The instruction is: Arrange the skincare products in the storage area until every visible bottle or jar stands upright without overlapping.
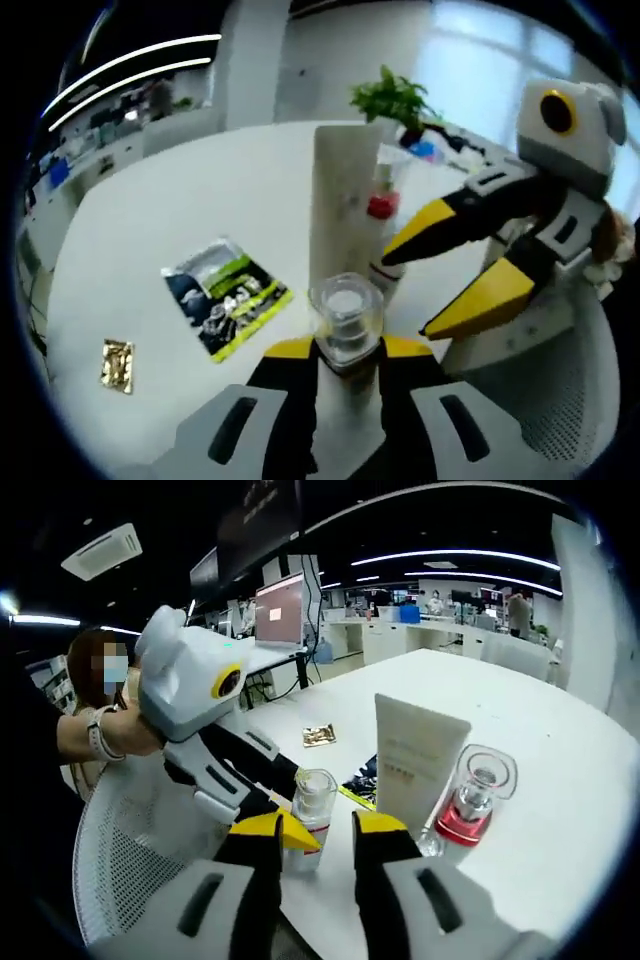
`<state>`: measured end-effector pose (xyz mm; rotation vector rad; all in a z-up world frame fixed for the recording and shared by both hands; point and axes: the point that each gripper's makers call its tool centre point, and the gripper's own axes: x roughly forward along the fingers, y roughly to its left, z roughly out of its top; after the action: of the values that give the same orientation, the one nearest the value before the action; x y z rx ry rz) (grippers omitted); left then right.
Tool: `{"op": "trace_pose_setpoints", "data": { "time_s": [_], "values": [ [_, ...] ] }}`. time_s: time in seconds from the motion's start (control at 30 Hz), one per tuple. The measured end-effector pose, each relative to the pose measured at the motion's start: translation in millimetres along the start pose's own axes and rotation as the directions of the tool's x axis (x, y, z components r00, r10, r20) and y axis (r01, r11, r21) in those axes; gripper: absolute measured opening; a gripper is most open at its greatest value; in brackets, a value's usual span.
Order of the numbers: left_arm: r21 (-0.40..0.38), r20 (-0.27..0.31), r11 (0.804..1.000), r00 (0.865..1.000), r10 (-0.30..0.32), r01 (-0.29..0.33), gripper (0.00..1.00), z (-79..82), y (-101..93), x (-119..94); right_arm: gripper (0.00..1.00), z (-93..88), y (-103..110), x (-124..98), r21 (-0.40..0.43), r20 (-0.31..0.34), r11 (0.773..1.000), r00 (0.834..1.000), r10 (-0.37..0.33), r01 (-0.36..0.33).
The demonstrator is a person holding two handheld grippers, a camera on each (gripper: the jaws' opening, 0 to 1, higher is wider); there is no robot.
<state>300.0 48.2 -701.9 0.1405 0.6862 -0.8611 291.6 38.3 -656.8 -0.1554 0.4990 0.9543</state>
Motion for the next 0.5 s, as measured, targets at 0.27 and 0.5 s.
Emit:
{"op": "trace_pose_setpoints", "data": {
  "time_s": [0.27, 0.5],
  "values": [
    [0.151, 0.020, 0.986, 0.997, -0.080, 0.076, 0.19, 3.5, -16.3, 4, 0.26, 6.0, 3, 5, 0.000, 0.039, 1.000, 0.999, 0.024, -0.024],
    [0.209, 0.040, 0.970, 0.990, -0.137, 0.126, 0.19, 5.4, -23.6, 5, 0.23, 5.8, 7, 8, -0.017, 0.053, 0.999, 0.997, 0.052, -0.051]
  ]
}}
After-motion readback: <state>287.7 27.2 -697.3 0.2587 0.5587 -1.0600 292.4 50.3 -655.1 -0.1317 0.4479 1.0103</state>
